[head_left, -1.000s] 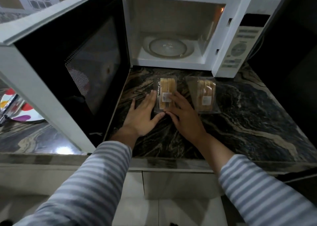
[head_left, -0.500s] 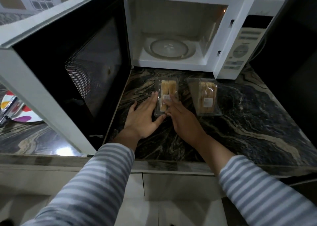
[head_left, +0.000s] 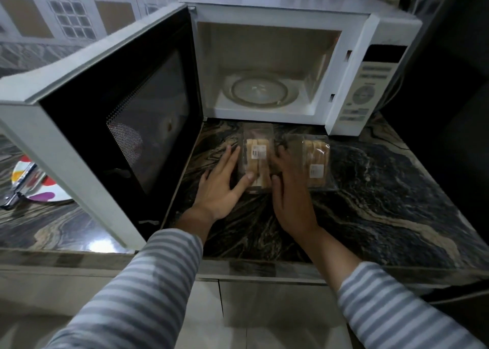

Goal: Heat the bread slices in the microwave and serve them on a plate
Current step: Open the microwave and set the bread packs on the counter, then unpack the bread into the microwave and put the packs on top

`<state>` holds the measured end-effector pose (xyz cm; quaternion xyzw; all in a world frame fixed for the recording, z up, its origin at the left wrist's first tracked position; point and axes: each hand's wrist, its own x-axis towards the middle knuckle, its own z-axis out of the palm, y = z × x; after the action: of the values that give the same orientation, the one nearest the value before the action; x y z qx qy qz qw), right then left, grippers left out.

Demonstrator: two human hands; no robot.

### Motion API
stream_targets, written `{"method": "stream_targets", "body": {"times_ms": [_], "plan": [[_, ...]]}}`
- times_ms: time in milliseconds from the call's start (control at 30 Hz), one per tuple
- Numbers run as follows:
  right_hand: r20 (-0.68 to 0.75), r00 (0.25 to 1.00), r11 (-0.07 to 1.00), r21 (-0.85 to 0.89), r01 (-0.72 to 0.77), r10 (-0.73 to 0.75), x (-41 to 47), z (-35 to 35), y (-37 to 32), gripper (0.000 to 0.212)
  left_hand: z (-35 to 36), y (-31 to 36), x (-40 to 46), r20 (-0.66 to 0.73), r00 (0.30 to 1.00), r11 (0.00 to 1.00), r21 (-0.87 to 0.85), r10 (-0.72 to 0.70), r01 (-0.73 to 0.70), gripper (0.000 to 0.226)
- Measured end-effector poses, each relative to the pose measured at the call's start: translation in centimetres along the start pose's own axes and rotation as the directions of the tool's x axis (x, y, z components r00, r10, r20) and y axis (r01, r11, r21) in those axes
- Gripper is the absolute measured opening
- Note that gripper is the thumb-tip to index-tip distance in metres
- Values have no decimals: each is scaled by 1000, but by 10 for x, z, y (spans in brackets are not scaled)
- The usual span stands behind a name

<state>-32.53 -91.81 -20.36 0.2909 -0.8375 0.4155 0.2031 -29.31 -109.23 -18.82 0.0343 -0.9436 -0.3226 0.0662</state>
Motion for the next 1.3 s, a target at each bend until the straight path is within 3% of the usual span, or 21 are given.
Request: {"method": "stream_targets", "body": {"times_ms": [100, 300, 433, 633, 833, 933, 1100, 1300], "plan": [[-75, 972, 971, 104, -216, 224, -4, -4, -5, 42, -13, 14, 15, -95, 995, 993, -108, 34, -44, 66], [100, 971, 969, -141, -200, 215, 33, 14, -18, 50, -48, 46, 54, -9, 999, 960, -277, 47, -47, 64], [100, 958, 959, -120, -257, 269, 64, 25, -31, 62, -60, 55, 65, -48, 997, 953, -295, 58, -70, 51], [156, 895, 871, -352, -344, 417, 70, 37, -36, 43, -62, 51, 67, -17, 997, 933, -352, 77, -79, 48], [86, 935, 913, -262, -311, 343, 81, 26, -40, 30, -63, 45, 69, 24, 998, 928, -370, 65, -52, 50], [82, 951, 931, -246, -270, 297, 86, 15, -45, 33, -64, 47, 68, 9, 998, 933, -356, 61, -53, 49], [101, 923, 924, -141, -355, 371, 62, -19, -59, 38, -58, 48, 58, 2, 999, 938, -344, 51, -48, 48], [34, 933, 905, -256, -339, 359, 1, -54, -64, 41, -33, 25, 26, -24, 995, 949, -300, 95, -98, 47]]}}
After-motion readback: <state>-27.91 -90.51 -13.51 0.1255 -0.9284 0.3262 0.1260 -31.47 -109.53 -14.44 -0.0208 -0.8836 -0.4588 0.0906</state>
